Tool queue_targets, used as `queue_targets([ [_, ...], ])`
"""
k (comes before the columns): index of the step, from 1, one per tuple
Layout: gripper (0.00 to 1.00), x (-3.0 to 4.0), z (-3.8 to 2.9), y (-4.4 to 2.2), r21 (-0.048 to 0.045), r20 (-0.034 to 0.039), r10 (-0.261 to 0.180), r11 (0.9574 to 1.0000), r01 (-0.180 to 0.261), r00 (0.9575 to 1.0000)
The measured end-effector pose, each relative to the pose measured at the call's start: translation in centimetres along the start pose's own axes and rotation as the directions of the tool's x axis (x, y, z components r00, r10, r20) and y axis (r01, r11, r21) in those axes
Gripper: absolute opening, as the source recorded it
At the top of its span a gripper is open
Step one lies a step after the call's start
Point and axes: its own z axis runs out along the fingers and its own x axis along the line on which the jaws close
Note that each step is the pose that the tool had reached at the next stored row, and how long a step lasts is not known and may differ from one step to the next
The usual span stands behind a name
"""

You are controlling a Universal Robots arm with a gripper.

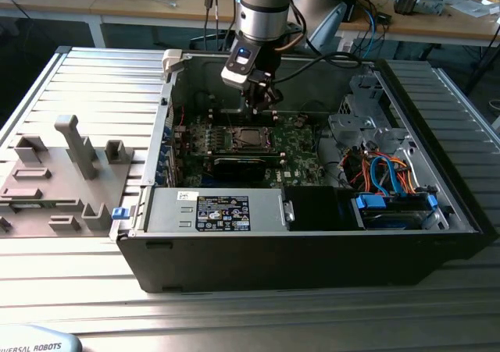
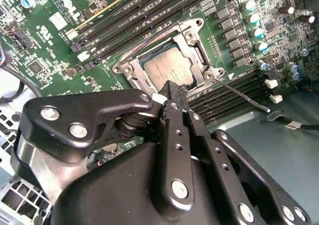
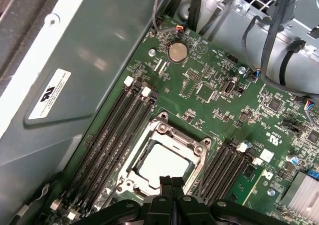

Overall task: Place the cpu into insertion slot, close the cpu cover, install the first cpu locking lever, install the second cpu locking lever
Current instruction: 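Install the first cpu locking lever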

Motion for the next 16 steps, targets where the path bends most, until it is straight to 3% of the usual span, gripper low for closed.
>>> queue_targets([
  [16, 0.11, 0.0, 0.0, 0.0, -0.0019, 0.0009, -0.056, 0.9984, 0.056, 0.9984],
])
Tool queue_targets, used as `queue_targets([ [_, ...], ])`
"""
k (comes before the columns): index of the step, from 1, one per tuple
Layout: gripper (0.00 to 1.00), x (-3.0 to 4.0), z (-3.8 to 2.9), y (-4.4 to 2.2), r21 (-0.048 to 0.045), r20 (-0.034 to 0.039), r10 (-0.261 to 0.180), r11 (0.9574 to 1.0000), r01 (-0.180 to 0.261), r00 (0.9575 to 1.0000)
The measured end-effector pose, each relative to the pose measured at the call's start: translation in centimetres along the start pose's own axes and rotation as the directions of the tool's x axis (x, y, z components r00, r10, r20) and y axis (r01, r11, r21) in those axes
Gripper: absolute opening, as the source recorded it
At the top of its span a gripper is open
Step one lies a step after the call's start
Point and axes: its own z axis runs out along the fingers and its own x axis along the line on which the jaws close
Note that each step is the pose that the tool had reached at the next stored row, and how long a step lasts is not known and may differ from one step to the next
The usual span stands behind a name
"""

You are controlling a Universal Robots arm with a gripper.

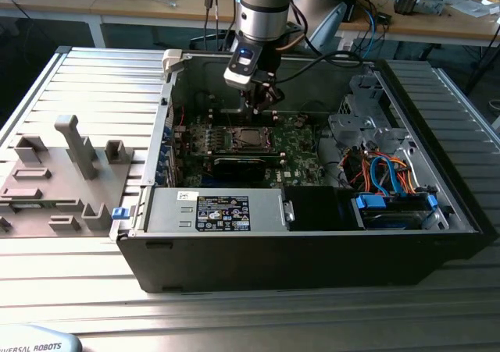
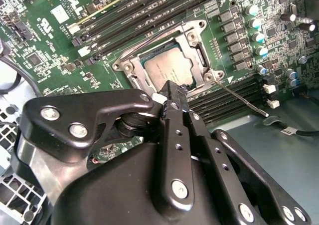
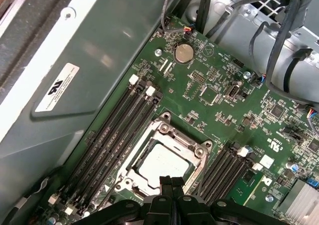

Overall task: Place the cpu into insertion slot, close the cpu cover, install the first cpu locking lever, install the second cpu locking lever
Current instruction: 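Install the first cpu locking lever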

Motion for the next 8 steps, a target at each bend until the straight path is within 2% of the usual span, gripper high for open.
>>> queue_targets([
  [8, 0.11, 0.0, 0.0, 0.0, -0.0008, 0.0005, -0.027, 0.9996, 0.027, 0.9996],
])
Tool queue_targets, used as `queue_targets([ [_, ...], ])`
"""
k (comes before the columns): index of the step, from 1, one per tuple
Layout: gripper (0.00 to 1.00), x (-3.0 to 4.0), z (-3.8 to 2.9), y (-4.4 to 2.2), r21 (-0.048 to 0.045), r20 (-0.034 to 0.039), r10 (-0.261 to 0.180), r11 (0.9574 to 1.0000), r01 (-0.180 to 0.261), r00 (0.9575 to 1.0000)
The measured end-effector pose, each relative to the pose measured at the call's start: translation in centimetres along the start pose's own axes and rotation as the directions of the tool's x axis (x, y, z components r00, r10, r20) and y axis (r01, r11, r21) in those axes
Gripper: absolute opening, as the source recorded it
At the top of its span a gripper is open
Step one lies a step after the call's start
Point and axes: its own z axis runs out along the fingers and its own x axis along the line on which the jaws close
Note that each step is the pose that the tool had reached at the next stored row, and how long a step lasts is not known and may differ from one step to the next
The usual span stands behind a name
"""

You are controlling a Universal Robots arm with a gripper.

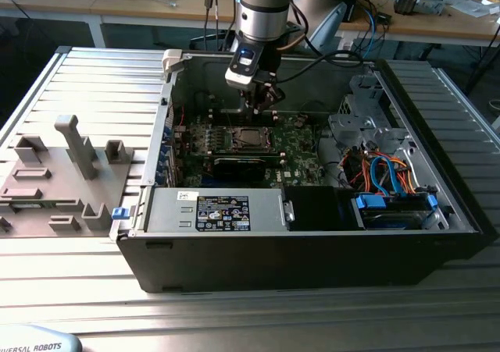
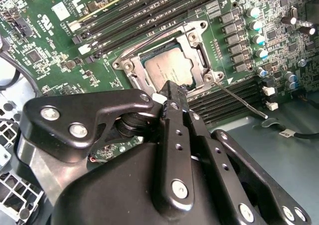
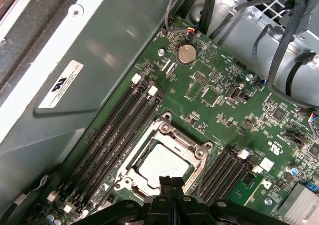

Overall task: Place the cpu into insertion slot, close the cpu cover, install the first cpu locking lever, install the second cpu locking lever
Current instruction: 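Install the first cpu locking lever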

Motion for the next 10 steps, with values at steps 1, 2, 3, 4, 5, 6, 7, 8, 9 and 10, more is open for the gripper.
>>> queue_targets([
  [1, 0.11, 0.0, 0.0, 0.0, -0.0001, 0.0, -0.003, 1.0, 0.003, 1.0],
  [2, 0.11, 0.0, 0.0, 0.0, -0.0004, 0.0001, -0.009, 1.0, 0.009, 1.0],
  [3, 0.11, 0.0, 0.0, 0.0, -0.0004, 0.0002, -0.012, 0.9999, 0.012, 0.9999],
  [4, 0.11, 0.0, 0.0, 0.0, -0.0005, 0.0002, -0.015, 0.9999, 0.015, 0.9999],
  [5, 0.11, 0.0, 0.0, 0.0, -0.0007, 0.0003, -0.019, 0.9998, 0.019, 0.9998],
  [6, 0.11, 0.0, 0.0, 0.0, -0.0008, 0.0003, -0.022, 0.9998, 0.022, 0.9998],
  [7, 0.11, 0.0, 0.0, 0.0, -0.0009, 0.0003, -0.025, 0.9997, 0.025, 0.9997],
  [8, 0.11, 0.0, 0.0, 0.0, -0.001, 0.0004, -0.028, 0.9996, 0.028, 0.9996],
  [9, 0.11, 0.0, 0.0, 0.0, -0.0011, 0.0004, -0.031, 0.9995, 0.031, 0.9995],
  [10, 0.11, 0.0, 0.0, 0.0, -0.0012, 0.0005, -0.034, 0.9994, 0.034, 0.9994],
])
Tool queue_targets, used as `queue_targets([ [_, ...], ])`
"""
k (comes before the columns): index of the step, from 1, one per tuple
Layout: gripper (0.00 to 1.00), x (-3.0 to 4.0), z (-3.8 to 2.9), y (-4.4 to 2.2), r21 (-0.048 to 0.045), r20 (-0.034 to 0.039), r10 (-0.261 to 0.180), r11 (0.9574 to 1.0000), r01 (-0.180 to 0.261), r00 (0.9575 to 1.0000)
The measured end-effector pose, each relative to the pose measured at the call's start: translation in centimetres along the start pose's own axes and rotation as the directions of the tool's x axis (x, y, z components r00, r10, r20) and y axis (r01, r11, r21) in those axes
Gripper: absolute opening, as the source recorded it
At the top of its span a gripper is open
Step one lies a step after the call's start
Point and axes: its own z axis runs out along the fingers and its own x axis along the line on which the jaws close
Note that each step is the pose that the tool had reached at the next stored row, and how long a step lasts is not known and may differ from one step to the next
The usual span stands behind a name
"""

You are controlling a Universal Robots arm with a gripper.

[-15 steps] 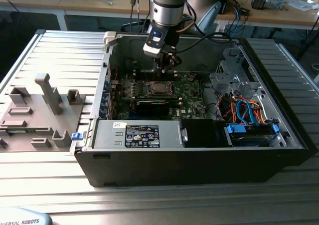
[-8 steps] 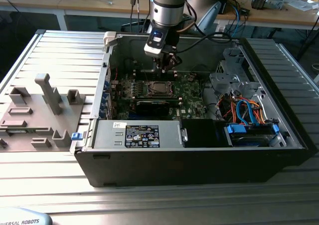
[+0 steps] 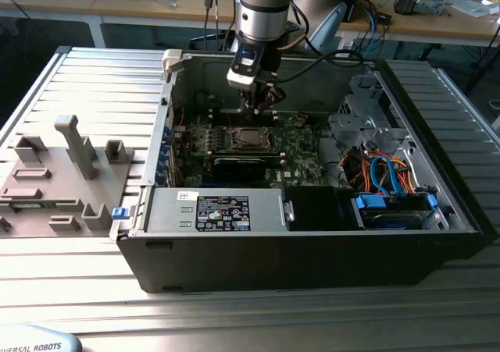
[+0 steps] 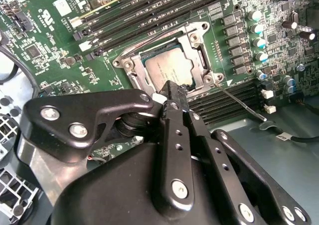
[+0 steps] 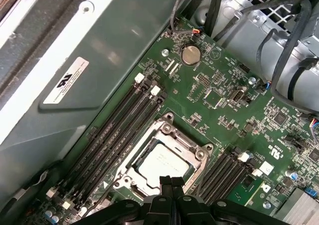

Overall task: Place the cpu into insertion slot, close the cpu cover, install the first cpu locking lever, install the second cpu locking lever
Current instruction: 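Install the first cpu locking lever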

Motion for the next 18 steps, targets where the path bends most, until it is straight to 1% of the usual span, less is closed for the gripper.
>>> queue_targets([
  [9, 0.11, 0.0, 0.0, 0.0, -0.0014, 0.0006, -0.041, 0.9992, 0.041, 0.9992],
  [18, 0.11, 0.0, 0.0, 0.0, -0.0025, 0.0012, -0.075, 0.9972, 0.075, 0.9972],
])
